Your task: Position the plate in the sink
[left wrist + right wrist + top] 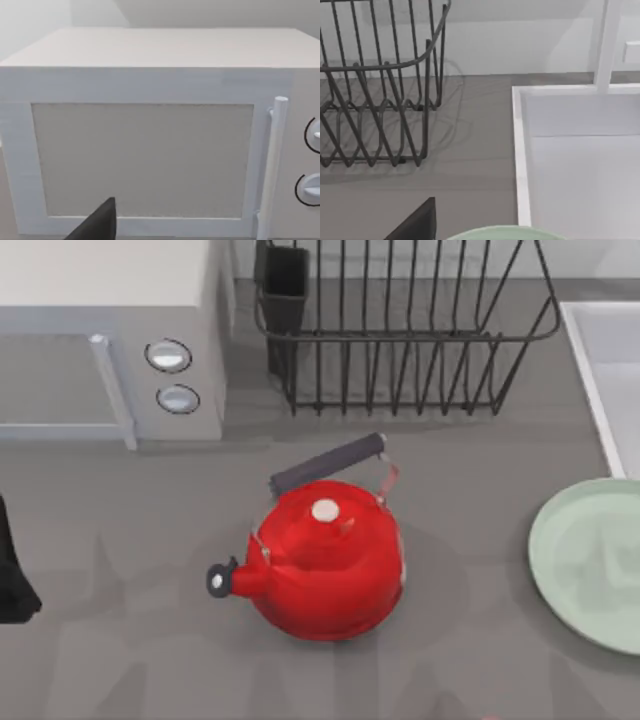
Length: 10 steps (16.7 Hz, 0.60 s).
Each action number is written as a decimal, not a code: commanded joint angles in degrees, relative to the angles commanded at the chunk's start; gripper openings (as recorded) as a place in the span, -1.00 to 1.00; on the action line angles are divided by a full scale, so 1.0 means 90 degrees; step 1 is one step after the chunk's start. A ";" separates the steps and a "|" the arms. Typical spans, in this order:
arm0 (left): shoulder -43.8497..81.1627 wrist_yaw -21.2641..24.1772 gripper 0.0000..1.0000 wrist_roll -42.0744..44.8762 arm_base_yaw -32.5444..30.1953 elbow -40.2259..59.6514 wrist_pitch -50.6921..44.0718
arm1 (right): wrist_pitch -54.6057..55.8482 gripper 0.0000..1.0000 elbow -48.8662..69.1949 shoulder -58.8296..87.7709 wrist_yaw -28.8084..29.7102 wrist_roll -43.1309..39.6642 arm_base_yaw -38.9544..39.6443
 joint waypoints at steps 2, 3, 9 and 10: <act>0.0000 0.0000 1.00 0.0000 0.0000 0.0000 0.0000 | -0.0621 1.00 0.0770 0.0996 0.0000 0.0220 0.0212; 0.0000 0.0000 1.00 0.0000 0.0000 0.0000 0.0000 | -0.0964 1.00 0.1194 0.1565 0.0000 0.0342 0.0329; 0.0000 0.0000 1.00 0.0000 0.0000 0.0000 0.0000 | -0.3196 1.00 0.3946 0.5446 0.0002 0.1133 0.1092; 0.0000 0.0000 1.00 0.0000 0.0000 0.0000 0.0000 | -0.3558 1.00 0.4395 0.6096 0.0002 0.1261 0.1215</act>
